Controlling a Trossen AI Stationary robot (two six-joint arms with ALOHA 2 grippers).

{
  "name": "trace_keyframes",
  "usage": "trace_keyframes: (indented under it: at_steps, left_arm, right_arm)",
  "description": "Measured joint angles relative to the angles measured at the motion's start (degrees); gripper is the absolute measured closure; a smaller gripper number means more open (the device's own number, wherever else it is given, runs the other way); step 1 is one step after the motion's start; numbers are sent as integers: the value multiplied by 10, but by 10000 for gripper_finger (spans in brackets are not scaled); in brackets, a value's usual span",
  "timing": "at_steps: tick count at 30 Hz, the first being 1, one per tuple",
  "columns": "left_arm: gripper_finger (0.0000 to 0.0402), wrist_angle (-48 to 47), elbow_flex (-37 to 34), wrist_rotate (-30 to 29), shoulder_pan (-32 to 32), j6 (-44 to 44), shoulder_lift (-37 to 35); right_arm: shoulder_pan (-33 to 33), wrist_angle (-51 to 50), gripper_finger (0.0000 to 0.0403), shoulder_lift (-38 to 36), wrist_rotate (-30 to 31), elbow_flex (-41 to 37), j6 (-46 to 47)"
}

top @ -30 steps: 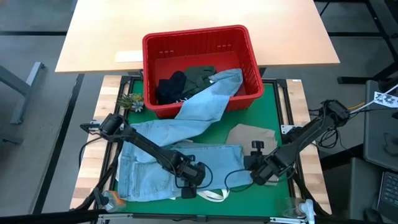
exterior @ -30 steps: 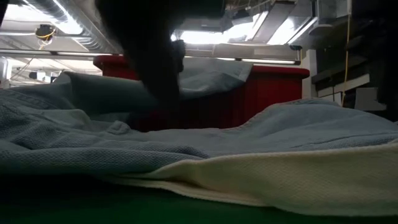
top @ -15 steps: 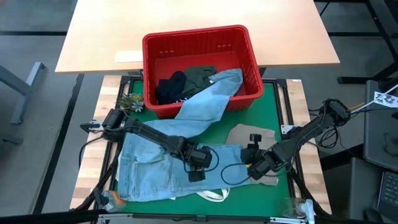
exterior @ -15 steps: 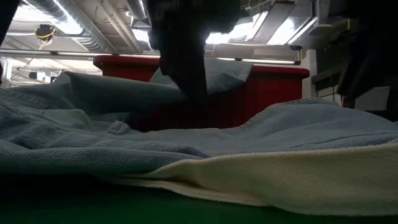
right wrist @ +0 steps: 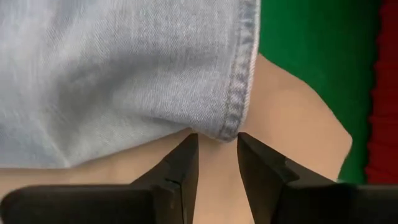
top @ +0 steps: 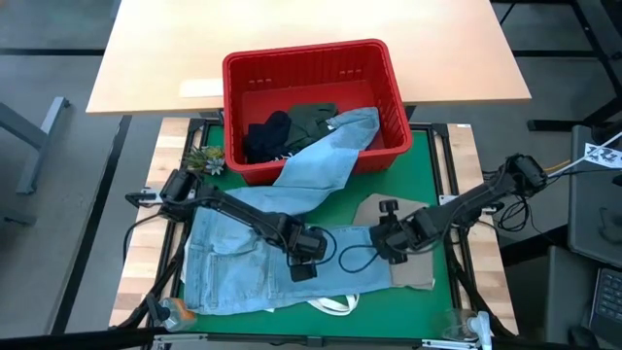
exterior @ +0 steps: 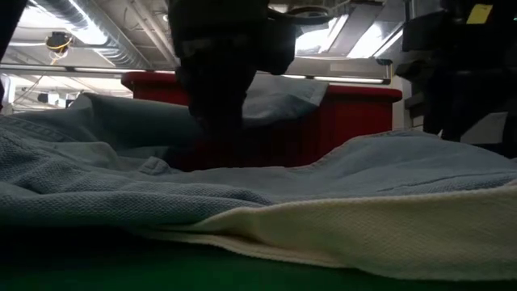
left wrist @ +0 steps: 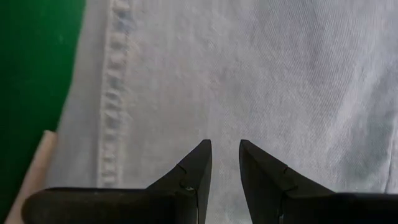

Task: Fold Laundry from Bin
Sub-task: Fold the light blue pants

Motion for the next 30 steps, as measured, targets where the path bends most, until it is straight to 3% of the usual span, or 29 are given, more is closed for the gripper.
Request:
trace_keyframes:
  at_steps: [12, 16, 22, 27, 30]
  left_arm:
    - [324, 4, -2, -5, -27, -3, 0]
    - [324, 25, -2, -6, -35, -13, 8]
    - [324, 69, -3, -6, -45, -18, 20]
    - [324, 119, -3, -8, -48, -18, 21]
    - [324, 180, -3, -19, -45, -18, 21]
  right_arm:
    - [-58, 40, 291, 0, -138, 0, -121]
    - [-60, 41, 308, 0, -151, 0, -147]
    - [-61, 43, 392, 0, -131, 0, -154]
    - [-61, 42, 379, 0, -63, 0, -155]
    - [-63, 44, 392, 0, -33, 0, -155]
